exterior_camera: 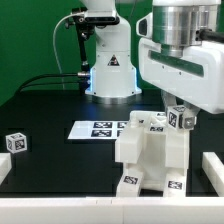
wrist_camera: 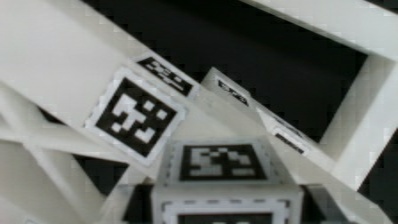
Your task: Assemble chair
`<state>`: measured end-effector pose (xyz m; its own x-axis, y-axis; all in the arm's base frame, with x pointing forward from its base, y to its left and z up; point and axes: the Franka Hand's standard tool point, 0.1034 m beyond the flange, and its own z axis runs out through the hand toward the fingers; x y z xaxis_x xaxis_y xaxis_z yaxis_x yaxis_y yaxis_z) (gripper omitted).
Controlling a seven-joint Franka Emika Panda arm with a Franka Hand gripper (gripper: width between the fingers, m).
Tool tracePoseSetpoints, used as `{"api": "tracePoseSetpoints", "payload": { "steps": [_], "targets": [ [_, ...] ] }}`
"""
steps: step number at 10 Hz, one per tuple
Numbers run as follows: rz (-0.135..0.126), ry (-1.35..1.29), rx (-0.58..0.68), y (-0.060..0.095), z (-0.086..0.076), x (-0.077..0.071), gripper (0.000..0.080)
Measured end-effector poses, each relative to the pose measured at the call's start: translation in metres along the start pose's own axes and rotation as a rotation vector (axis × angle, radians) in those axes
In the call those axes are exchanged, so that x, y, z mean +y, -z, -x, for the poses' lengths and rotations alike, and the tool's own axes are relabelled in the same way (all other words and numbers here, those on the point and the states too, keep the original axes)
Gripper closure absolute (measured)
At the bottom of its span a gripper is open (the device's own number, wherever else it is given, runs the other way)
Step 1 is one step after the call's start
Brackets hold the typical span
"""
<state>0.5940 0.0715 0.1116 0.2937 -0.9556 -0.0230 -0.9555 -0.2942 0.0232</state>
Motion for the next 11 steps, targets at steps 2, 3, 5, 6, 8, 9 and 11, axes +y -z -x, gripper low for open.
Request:
{"api": "tracePoseSetpoints", "payload": {
  "steps": [2, 3, 5, 6, 8, 9, 11],
  "targets": [
    [-0.002, -0.107, -0.007, 0.0, 0.002, 0.0, 0.0534],
    [-0.002, -0.08, -0.007, 0.0, 0.002, 0.0, 0.0435],
    [-0.003, 0.018, -0.007, 0.0, 0.002, -0.001, 0.0252],
    [-0.002, 0.104, -0.002, 0.0, 0.004, -0.001, 0.0252],
    [-0.022, 0.424, 0.018, 0.001, 0.01, 0.002, 0.0156],
    [-0.026, 0.49, 0.019, 0.0, 0.014, 0.006, 0.0156],
    [-0.023, 0.636, 0.022, -0.001, 0.012, 0.006, 0.015]
  ]
}}
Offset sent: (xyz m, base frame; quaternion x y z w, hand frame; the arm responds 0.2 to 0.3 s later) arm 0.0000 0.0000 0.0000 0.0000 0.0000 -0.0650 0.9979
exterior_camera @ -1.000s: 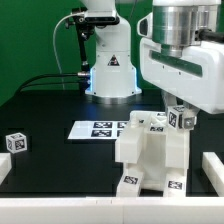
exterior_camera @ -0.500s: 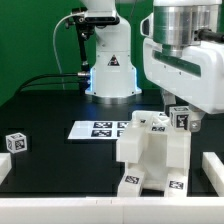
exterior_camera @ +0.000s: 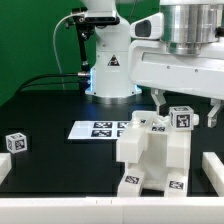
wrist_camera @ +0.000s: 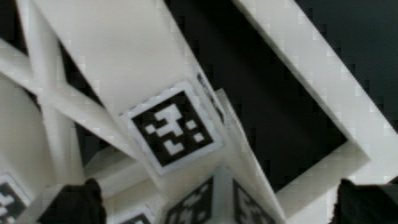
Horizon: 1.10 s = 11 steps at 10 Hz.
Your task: Assemble chair
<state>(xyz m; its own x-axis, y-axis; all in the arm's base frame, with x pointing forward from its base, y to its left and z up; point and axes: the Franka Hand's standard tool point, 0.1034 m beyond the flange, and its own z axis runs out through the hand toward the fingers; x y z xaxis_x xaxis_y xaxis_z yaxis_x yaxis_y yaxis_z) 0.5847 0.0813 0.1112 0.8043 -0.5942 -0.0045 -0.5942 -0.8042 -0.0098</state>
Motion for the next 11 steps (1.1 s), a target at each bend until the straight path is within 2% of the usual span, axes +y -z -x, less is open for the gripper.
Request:
{"api": "tracePoseSetpoints", "payload": {
  "steps": [1, 3, 6, 7, 8, 9, 11],
  "targets": [
    [0.001, 0.103, 0.001, -0.0001, -0.0006, 0.0007, 0.015],
    [-0.001, 0.474, 0.006, 0.0021, -0.0072, 0.0057, 0.015],
    [-0.002, 0.476, 0.006, 0.0012, -0.008, 0.0064, 0.0178],
    [-0.003, 0.417, 0.005, 0.0009, -0.0077, 0.0063, 0.0364],
    [-0.003, 0.34, 0.005, 0.0006, -0.0075, 0.0062, 0.0364],
    [-0.003, 0.291, 0.004, 0.0003, -0.0074, 0.0063, 0.0537],
    [-0.004, 0.131, 0.002, -0.0003, -0.007, 0.0061, 0.0535]
  ]
}}
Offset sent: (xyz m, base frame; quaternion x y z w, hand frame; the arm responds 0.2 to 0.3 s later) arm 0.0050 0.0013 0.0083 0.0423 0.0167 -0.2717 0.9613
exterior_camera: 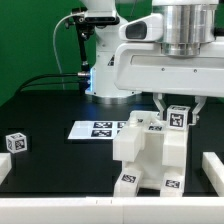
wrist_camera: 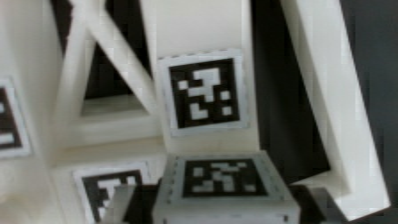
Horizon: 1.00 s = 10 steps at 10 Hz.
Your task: Assemble chair
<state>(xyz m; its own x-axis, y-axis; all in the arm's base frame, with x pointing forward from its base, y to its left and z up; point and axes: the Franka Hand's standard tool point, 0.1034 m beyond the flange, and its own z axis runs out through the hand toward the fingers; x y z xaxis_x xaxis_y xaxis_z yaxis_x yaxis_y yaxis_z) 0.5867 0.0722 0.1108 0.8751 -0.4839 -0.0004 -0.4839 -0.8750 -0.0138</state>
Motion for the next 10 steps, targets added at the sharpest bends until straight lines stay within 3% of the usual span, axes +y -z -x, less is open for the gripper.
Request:
{"api": "tracePoseSetpoints", "payload": {
  "steps": [6, 10],
  "targets": [
    [-0.001, -0.357, -0.001, -0.0003, 0.0009, -0.0011, 0.0534],
    [-0.018, -0.626, -0.018, -0.0009, 0.001, -0.0024, 0.0534]
  ]
}}
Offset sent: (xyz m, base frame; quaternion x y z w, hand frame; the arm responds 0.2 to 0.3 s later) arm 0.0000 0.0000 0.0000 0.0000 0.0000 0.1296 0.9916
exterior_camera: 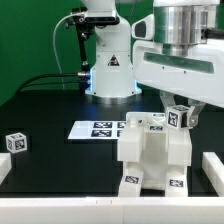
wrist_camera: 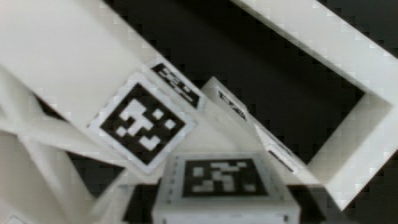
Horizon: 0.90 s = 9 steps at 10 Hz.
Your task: Assemble chair
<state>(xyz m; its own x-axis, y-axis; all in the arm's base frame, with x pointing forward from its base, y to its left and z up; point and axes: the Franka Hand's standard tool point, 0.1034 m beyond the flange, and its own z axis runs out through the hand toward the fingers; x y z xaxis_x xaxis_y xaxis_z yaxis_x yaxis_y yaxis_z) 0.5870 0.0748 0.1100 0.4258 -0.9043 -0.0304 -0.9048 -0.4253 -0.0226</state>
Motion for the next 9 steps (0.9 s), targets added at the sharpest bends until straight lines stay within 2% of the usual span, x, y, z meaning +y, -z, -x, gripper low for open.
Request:
{"api": "tracePoseSetpoints", "payload": {
  "steps": [3, 4, 6, 7, 8, 9],
  "targets": [
    [-0.027, -0.232, -0.045, -0.0003, -0.007, -0.0017, 0.0534],
    [-0.03, -0.345, -0.058, -0.0004, -0.0071, -0.0025, 0.0534],
    [-0.03, -0.389, -0.061, -0.0005, -0.0069, -0.0028, 0.0534],
    [-0.03, -0.369, -0.061, -0.0009, -0.0068, -0.0025, 0.0506],
    [-0.03, -0.326, -0.058, -0.0009, -0.0068, -0.0024, 0.0331],
    [-0.031, -0.2, -0.05, -0.0008, -0.0066, -0.0025, 0.0331]
  ]
}}
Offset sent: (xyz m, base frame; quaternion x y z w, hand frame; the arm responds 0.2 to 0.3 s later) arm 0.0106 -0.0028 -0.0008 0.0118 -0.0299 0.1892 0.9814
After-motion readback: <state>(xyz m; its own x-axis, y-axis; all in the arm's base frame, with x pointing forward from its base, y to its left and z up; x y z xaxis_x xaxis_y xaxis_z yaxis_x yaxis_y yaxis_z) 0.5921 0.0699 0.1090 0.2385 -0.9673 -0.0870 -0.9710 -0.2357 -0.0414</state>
